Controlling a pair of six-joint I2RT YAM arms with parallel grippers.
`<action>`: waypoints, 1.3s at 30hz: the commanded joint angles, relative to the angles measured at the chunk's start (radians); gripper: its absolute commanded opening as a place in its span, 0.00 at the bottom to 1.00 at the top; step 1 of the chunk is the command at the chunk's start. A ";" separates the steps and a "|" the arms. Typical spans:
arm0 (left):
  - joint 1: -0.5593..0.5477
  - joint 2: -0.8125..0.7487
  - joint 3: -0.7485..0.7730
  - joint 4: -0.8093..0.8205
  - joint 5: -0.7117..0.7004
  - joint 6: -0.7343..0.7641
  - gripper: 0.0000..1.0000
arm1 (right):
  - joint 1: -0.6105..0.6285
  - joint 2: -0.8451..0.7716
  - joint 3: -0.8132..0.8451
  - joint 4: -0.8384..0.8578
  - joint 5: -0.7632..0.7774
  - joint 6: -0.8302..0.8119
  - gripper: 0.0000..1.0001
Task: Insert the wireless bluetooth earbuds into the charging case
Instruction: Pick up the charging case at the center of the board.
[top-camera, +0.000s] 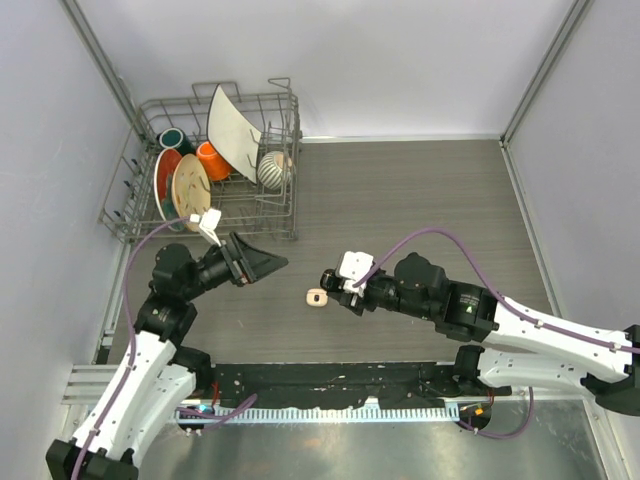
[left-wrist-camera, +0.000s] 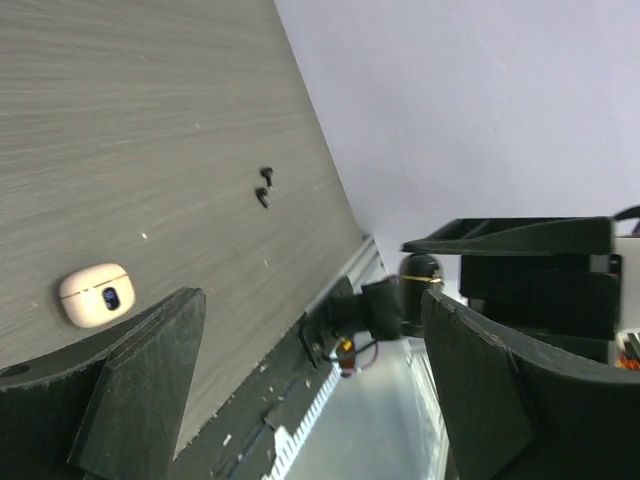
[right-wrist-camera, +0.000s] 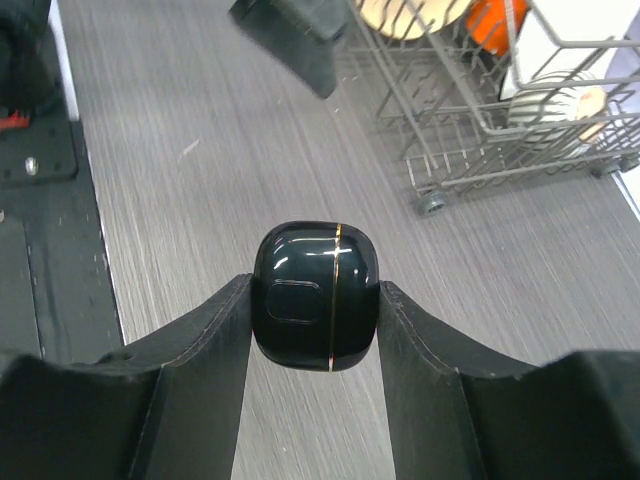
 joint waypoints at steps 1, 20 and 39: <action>-0.006 0.050 0.127 0.105 0.212 0.017 0.93 | 0.003 0.010 0.046 -0.093 -0.093 -0.169 0.01; -0.360 0.202 0.210 0.013 0.030 0.289 0.90 | 0.004 0.025 0.057 0.030 -0.205 -0.171 0.01; -0.417 0.275 0.204 0.030 0.013 0.280 0.66 | 0.004 0.034 0.038 0.136 -0.176 -0.150 0.01</action>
